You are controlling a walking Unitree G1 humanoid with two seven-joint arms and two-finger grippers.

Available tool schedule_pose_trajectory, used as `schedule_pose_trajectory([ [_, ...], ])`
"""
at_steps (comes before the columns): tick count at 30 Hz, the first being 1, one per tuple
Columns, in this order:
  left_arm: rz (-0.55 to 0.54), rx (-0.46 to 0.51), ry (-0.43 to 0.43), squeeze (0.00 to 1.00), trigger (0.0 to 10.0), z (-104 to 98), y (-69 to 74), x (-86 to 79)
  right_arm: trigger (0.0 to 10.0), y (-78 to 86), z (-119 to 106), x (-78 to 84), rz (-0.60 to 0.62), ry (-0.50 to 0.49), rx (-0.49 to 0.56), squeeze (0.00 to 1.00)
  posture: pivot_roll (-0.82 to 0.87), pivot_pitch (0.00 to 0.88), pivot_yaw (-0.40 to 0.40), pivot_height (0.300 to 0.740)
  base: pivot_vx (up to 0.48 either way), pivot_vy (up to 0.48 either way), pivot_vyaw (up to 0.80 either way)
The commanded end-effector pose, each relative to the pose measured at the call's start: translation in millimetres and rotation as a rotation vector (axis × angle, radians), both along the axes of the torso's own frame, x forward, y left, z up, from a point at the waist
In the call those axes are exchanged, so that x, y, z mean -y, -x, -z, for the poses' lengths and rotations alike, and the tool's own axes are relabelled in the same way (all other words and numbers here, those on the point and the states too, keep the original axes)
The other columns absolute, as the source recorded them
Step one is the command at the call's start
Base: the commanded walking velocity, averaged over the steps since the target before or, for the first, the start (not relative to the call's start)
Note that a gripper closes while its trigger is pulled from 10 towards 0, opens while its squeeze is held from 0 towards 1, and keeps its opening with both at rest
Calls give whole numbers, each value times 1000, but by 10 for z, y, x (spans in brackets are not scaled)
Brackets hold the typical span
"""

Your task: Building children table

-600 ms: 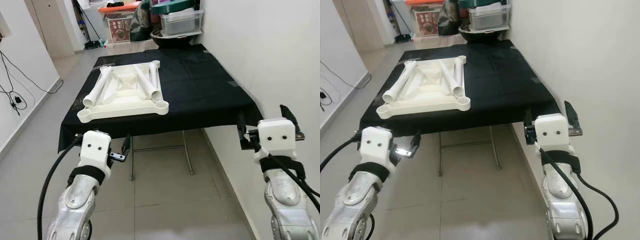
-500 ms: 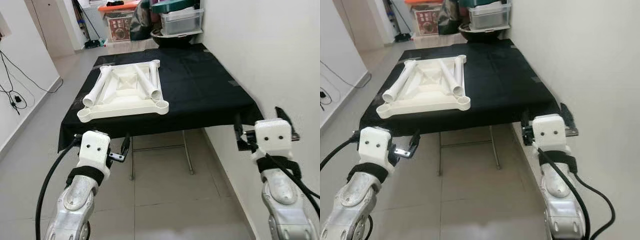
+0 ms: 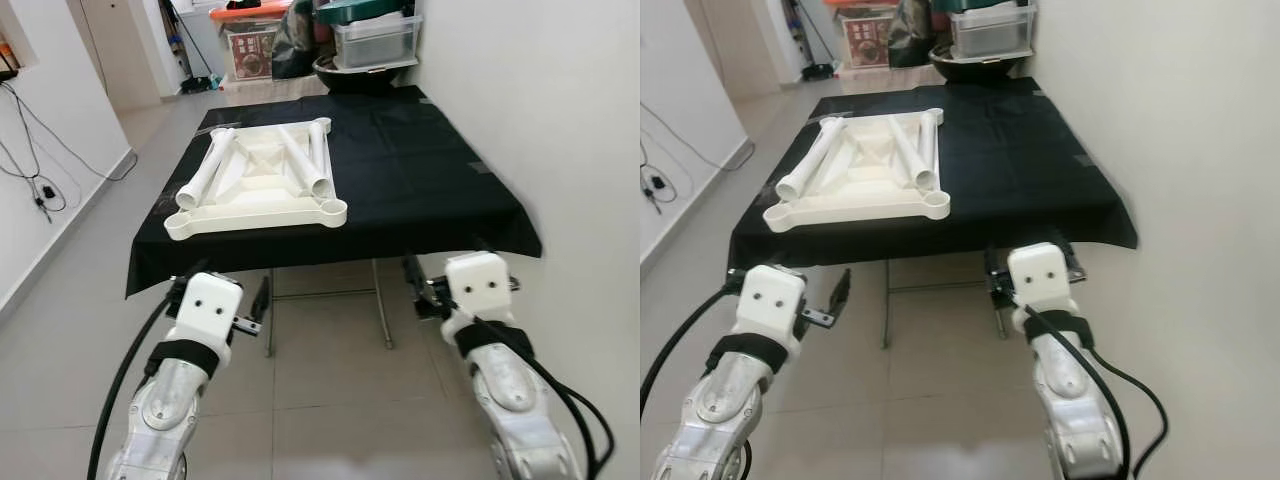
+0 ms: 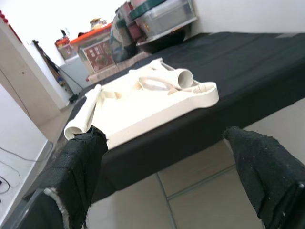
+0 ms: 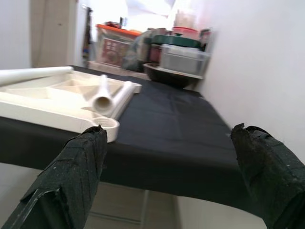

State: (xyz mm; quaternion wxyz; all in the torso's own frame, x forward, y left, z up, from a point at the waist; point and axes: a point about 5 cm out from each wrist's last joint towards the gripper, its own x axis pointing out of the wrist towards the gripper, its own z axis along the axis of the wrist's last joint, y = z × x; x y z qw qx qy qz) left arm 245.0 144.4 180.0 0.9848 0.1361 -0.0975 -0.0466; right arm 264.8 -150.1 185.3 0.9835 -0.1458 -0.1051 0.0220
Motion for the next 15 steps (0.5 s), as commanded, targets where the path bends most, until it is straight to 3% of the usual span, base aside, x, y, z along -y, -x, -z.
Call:
schedule_pose_trajectory([
  [1,-22,-23,-11,0,10000,50,-15,-46,10000,-27,17,-87,-34,-16,-4,0,19,0,23,740,0,0,0],
  [9,-69,-45,-24,0,10000,201,-86,-217,10000,-113,0,-209,-50,-45,-4,0,35,0,-38,740,0,0,0],
  [15,-69,-45,-93,0,10000,277,-120,-240,10000,-149,-13,-243,-70,-58,-10,0,45,0,-85,740,0,0,0],
])
